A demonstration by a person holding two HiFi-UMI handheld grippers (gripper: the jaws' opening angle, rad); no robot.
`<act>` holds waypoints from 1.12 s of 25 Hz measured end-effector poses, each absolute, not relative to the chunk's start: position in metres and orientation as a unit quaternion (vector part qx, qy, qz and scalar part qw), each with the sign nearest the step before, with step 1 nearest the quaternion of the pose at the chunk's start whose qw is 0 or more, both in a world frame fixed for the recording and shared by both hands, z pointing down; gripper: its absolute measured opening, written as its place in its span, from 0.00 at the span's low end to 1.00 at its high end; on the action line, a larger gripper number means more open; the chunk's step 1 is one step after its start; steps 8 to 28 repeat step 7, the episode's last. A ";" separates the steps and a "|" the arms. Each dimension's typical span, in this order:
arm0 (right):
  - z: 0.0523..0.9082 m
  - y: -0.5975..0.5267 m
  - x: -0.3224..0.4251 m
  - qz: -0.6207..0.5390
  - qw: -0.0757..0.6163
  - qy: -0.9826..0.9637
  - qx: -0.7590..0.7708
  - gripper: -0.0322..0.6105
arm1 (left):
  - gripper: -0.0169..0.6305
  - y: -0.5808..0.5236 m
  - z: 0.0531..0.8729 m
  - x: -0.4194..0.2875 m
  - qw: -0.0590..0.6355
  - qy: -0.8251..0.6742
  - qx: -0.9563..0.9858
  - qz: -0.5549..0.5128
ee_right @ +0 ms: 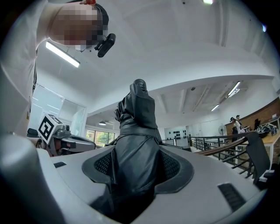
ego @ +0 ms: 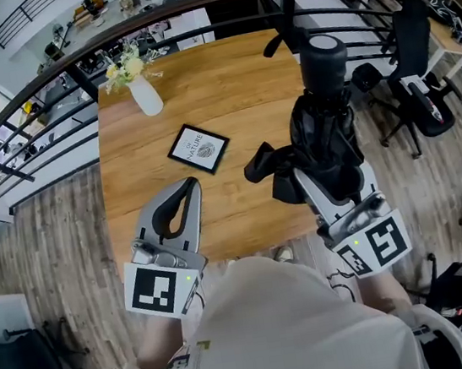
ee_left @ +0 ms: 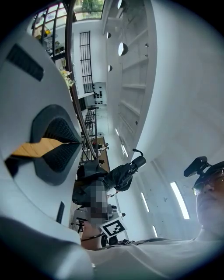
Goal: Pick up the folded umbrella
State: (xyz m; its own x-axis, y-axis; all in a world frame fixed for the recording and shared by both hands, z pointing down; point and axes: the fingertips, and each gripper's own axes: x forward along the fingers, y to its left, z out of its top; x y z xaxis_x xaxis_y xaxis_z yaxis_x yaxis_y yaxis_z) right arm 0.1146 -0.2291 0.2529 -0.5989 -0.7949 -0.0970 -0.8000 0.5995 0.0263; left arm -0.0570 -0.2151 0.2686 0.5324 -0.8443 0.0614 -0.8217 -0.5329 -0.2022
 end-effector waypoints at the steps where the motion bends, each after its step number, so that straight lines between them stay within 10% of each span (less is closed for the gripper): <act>1: 0.253 -0.229 0.115 0.034 0.038 0.893 -0.447 0.47 | 0.06 -0.215 0.268 -0.058 0.075 0.477 -0.872 -0.076; 28: 0.250 -0.227 0.113 0.034 0.040 0.891 -0.450 0.47 | 0.06 -0.215 0.267 -0.062 0.074 0.477 -0.872 -0.079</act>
